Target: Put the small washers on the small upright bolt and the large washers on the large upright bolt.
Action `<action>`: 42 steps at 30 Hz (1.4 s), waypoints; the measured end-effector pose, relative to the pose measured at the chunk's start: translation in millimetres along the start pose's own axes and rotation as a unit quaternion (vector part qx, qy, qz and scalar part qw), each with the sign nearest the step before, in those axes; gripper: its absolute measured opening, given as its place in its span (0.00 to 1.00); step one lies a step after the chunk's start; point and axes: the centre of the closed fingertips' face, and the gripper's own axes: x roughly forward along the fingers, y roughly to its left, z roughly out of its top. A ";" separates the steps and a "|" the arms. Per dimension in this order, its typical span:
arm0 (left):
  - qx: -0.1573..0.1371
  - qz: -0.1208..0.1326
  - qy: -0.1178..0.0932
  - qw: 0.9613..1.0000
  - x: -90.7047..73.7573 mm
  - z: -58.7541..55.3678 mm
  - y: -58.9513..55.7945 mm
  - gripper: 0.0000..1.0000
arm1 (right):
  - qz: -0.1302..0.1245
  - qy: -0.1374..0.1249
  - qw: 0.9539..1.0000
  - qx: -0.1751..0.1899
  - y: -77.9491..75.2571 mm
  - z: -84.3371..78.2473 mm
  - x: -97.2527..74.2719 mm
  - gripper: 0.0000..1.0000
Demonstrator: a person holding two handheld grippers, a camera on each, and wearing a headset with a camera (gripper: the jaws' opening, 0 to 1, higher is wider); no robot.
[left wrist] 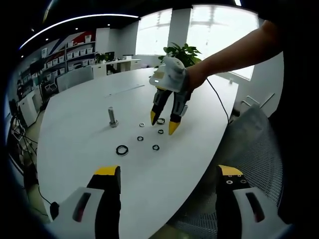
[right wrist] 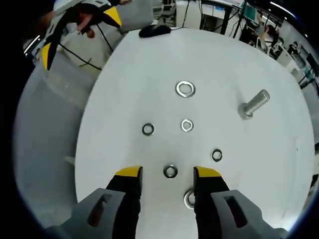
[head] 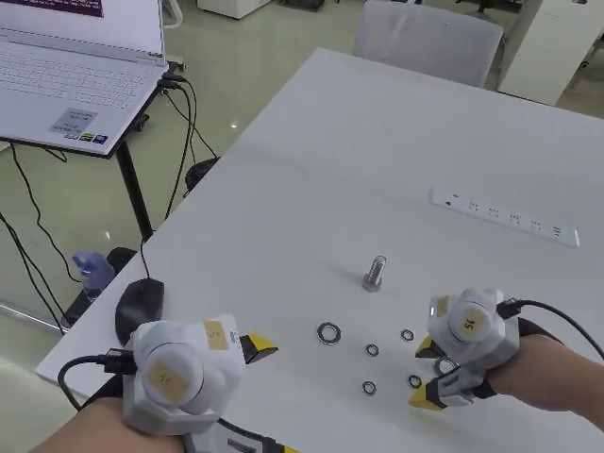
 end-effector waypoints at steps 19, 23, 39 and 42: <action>-0.018 0.003 -0.004 1.000 -1.4 -3.6 -3.5 0.75 | -0.006 0.022 1.000 -0.013 -3.0 -9.2 6.9 0.33; -0.021 0.001 -0.003 1.000 -0.8 -5.4 -5.6 0.74 | -0.006 0.020 1.000 -0.015 -1.6 -9.9 7.2 0.31; -0.021 0.003 -0.005 1.000 -2.9 -4.7 -10.2 0.71 | -0.016 0.043 0.999 -0.018 -2.4 -8.5 6.9 0.15; -0.020 0.003 -0.001 1.000 -3.5 -7.8 -12.3 0.70 | -0.019 0.048 0.999 -0.014 -2.6 -9.3 7.9 0.15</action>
